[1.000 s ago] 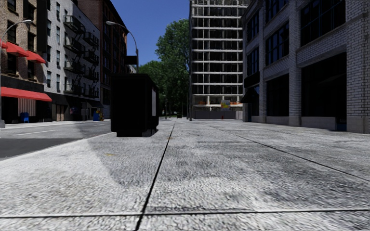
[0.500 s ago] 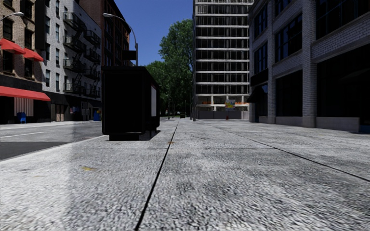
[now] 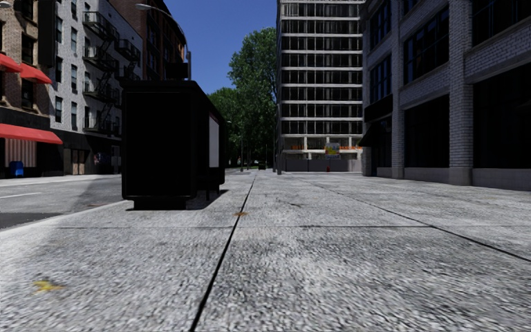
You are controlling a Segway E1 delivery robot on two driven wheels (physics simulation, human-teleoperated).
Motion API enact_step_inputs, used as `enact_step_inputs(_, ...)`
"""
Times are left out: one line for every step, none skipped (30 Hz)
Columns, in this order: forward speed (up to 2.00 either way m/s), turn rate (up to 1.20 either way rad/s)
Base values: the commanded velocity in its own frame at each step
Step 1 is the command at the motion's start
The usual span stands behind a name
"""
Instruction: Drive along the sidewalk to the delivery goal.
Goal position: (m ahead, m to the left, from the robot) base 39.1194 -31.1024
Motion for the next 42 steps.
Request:
enact_step_inputs(2.00, 0.00)
enact_step_inputs(2.00, 0.00)
enact_step_inputs(2.00, 0.00)
enact_step_inputs(2.00, 0.00)
enact_step_inputs(2.00, 0.00)
enact_step_inputs(2.00, 0.00)
enact_step_inputs(2.00, 0.00)
enact_step_inputs(2.00, 0.00)
enact_step_inputs(2.00, 0.00)
enact_step_inputs(2.00, 0.00)
enact_step_inputs(2.00, 0.00)
enact_step_inputs(2.00, 0.00)
enact_step_inputs(2.00, 0.00)
enact_step_inputs(2.00, 0.00)
enact_step_inputs(2.00, 0.00)
enact_step_inputs(2.00, 0.00)
enact_step_inputs(2.00, 0.00)
enact_step_inputs(2.00, 0.00)
enact_step_inputs(2.00, 0.00)
enact_step_inputs(2.00, 0.00)
enact_step_inputs(2.00, 0.00)
enact_step_inputs(2.00, 0.00)
enact_step_inputs(2.00, 0.00)
enact_step_inputs(2.00, 0.00)
enact_step_inputs(2.00, 0.00)
enact_step_inputs(2.00, 0.00)
enact_step_inputs(2.00, 0.00)
enact_step_inputs(2.00, 0.00)
enact_step_inputs(2.00, 0.00)
enact_step_inputs(2.00, 0.00)
enact_step_inputs(2.00, 0.00)
enact_step_inputs(2.00, 0.00)
enact_step_inputs(2.00, 0.00)
enact_step_inputs(2.00, 0.00)
enact_step_inputs(2.00, 0.00)
enact_step_inputs(2.00, 0.00)
enact_step_inputs(2.00, 0.00)
enact_step_inputs(2.00, 0.00)
enact_step_inputs(2.00, 0.00)
enact_step_inputs(2.00, 0.00)
enact_step_inputs(2.00, 0.00)
enact_step_inputs(2.00, 0.00)
